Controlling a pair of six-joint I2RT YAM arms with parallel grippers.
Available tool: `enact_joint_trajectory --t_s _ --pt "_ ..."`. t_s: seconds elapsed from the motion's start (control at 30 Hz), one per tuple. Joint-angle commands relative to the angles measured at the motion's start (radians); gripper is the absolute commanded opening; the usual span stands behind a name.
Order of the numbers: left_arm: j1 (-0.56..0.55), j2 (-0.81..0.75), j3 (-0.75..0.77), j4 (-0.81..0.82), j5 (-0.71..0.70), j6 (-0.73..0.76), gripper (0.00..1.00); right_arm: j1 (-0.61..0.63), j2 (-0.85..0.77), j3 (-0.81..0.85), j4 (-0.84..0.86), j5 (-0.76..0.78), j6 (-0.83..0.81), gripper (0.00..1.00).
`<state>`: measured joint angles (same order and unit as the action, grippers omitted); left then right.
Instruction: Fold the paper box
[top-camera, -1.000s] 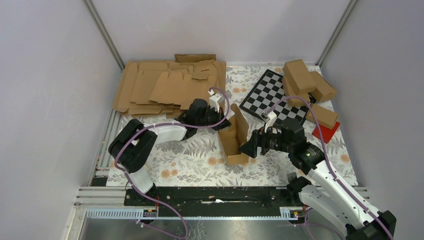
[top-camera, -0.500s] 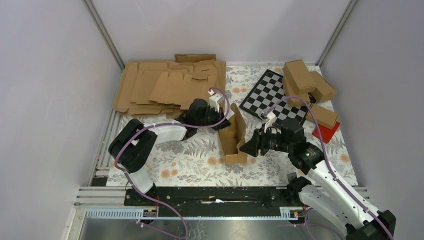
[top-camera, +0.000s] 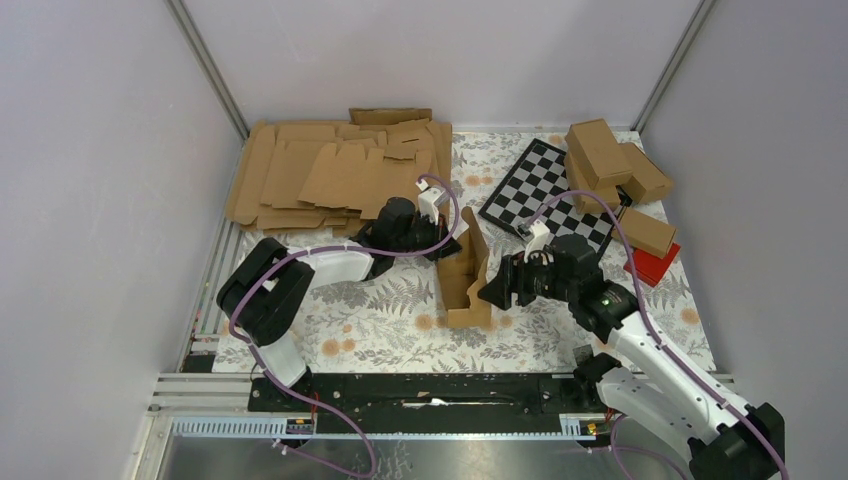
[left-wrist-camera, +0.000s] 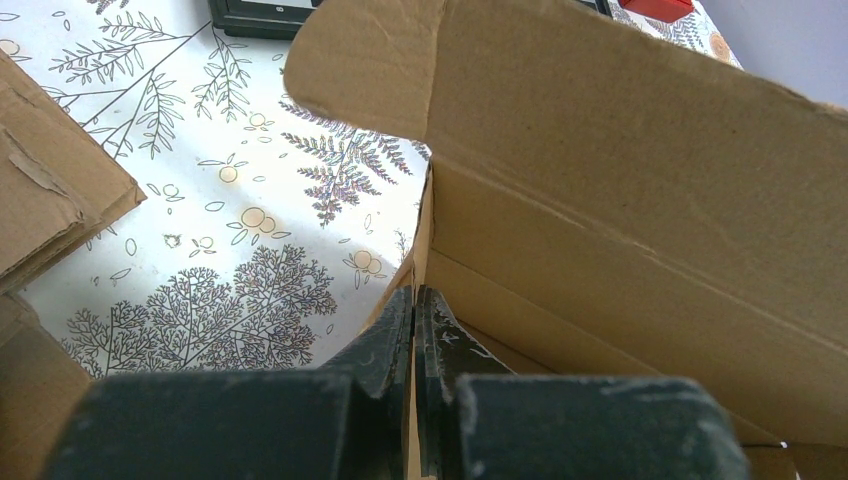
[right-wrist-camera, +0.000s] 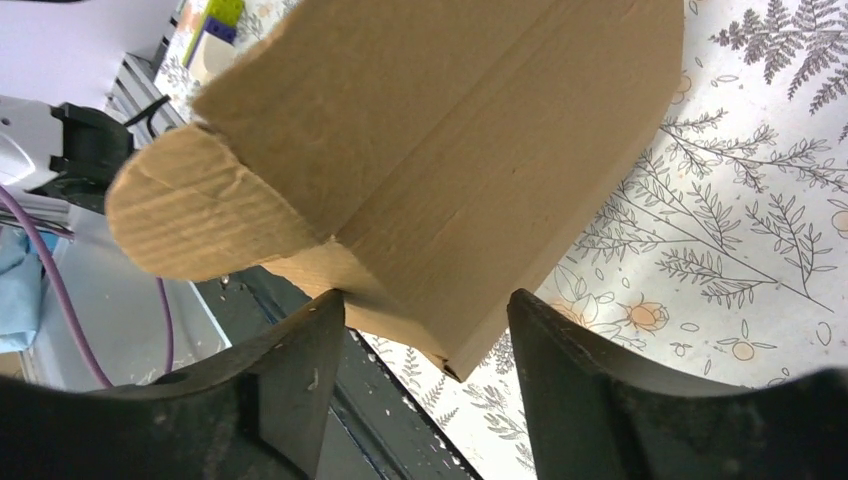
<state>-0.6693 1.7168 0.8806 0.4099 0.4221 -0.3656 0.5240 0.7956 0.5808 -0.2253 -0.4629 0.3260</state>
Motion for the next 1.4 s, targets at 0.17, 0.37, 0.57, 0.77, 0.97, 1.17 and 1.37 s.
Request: enact_joint_trajectory --t_s 0.17,0.37,0.57,0.77,0.97,1.17,1.37 --pt "-0.003 -0.026 0.017 -0.010 0.008 0.005 0.00 0.007 0.050 -0.015 0.039 0.096 -0.003 0.69" --pt "-0.002 -0.026 0.014 -0.007 0.010 0.002 0.00 0.007 0.060 -0.017 0.041 0.147 0.014 0.65" --pt "-0.002 -0.026 0.007 -0.006 0.008 0.005 0.00 0.007 0.020 -0.015 0.040 0.057 -0.009 0.74" --pt "-0.009 -0.052 -0.030 0.013 -0.028 0.008 0.00 0.007 0.016 0.006 0.057 -0.065 -0.005 0.80" --pt "-0.069 -0.111 -0.119 0.074 -0.125 0.035 0.00 0.035 0.085 0.038 -0.024 -0.065 -0.013 0.78" --pt "-0.133 -0.167 -0.187 0.119 -0.292 0.079 0.00 0.086 0.137 0.108 -0.160 -0.041 -0.043 0.76" --pt "-0.163 -0.188 -0.302 0.299 -0.364 0.098 0.00 0.161 0.207 0.183 -0.283 0.025 -0.067 0.83"
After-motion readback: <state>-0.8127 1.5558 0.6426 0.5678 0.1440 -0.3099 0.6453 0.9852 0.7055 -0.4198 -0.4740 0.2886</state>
